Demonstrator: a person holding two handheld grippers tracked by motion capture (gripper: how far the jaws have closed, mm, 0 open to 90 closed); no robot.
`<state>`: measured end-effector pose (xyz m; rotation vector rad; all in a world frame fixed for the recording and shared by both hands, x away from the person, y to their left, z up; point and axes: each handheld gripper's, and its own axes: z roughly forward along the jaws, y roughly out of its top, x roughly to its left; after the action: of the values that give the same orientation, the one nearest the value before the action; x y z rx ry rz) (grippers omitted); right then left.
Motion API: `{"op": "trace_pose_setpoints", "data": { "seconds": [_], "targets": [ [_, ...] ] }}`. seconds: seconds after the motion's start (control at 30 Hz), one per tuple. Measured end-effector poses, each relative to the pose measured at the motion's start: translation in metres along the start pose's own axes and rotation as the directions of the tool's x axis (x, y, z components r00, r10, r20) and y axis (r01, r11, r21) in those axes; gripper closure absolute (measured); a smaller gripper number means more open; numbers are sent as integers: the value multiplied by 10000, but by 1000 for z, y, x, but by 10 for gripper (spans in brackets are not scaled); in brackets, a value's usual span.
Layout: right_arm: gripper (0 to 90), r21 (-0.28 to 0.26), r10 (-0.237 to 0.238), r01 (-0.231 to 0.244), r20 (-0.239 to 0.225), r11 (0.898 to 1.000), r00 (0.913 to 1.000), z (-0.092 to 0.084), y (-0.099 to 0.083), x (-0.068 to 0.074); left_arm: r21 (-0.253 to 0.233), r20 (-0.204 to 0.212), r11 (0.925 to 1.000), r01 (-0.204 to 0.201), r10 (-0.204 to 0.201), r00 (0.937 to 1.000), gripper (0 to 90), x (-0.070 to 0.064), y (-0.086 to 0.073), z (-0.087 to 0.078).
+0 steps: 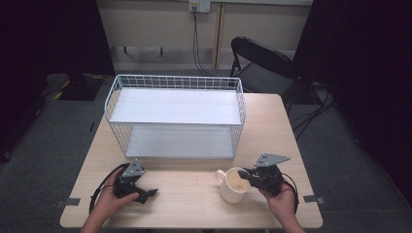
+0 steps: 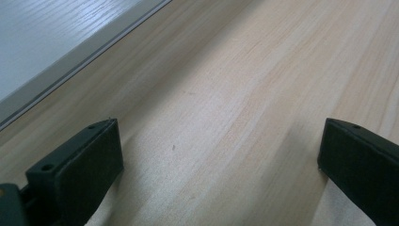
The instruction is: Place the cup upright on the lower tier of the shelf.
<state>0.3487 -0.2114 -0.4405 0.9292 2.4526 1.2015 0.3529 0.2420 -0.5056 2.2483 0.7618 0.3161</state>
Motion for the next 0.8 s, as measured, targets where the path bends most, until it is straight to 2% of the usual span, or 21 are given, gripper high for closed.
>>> {"op": "trace_pose_setpoints", "data": {
  "seconds": [0.07,0.27,0.5,0.8],
  "targets": [
    [818,-164,196,-198,-94,9997,9998,-2,2,0,-1,1,10000,14,-14,10000,0,0,0,0],
    [817,-269,324,-327,-95,9991,9994,-4,6,3,-1,0,10000,4,-4,10000,0,0,0,0],
    [817,-624,570,-566,44,9964,9984,-5,12,1,-5,16,10000,34,-34,10000,0,0,0,0],
    [817,-449,631,-624,149,9970,9979,1,19,2,-7,19,10000,36,-36,10000,0,0,0,0]
  ]
}}
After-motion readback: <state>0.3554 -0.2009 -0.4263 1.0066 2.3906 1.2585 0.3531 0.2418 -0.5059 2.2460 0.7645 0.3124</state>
